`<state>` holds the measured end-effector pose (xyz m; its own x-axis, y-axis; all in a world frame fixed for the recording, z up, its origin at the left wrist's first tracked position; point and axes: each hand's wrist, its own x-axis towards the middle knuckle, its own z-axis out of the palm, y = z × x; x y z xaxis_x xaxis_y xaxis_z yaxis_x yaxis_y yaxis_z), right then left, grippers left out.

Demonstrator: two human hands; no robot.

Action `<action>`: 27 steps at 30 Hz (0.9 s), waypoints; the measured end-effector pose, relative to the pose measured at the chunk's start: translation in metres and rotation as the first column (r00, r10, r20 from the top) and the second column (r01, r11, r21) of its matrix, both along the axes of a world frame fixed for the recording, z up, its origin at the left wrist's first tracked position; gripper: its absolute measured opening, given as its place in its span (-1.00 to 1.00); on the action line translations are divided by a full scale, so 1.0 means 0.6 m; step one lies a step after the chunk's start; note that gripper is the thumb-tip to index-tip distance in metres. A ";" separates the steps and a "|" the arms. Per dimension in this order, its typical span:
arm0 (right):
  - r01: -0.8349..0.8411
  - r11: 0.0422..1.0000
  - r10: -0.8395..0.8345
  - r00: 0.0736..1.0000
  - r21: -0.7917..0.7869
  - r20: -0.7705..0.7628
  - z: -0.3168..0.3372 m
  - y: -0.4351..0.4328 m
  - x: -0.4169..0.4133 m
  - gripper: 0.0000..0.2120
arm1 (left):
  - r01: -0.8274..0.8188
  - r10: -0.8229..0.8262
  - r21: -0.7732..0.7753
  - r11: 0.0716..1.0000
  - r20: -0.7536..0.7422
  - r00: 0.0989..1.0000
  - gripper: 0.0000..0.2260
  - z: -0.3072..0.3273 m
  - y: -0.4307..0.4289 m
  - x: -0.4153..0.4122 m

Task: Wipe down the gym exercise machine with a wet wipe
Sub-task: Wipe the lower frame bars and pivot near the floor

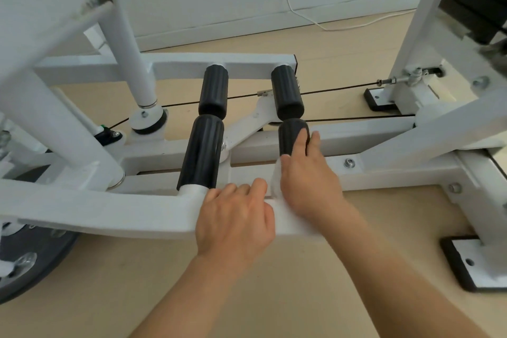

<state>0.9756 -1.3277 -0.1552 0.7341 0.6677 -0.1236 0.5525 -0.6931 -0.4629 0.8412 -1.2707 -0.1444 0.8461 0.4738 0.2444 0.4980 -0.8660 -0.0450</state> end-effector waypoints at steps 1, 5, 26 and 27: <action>-0.012 1.000 0.011 1.000 -0.023 -0.021 0.003 -0.028 -0.021 -0.53 | 0.001 -0.001 -0.007 1.000 0.000 1.000 -0.78 0.000 -0.001 0.000; 0.004 0.999 -0.010 0.993 -0.050 -0.120 0.011 -0.115 -0.071 -0.47 | 0.004 -0.005 -0.025 1.000 -0.009 1.000 -0.76 -0.001 -0.001 -0.004; -0.078 0.968 -0.060 0.850 0.238 0.523 -0.020 -0.122 -0.128 -0.67 | 0.215 -0.118 -0.316 0.924 0.300 0.947 -0.83 0.016 -0.006 -0.028; -0.098 0.974 -0.026 0.847 0.204 0.531 -0.019 -0.122 -0.137 -0.64 | 0.203 -0.107 -0.320 0.925 0.295 0.950 -0.83 0.017 -0.009 -0.027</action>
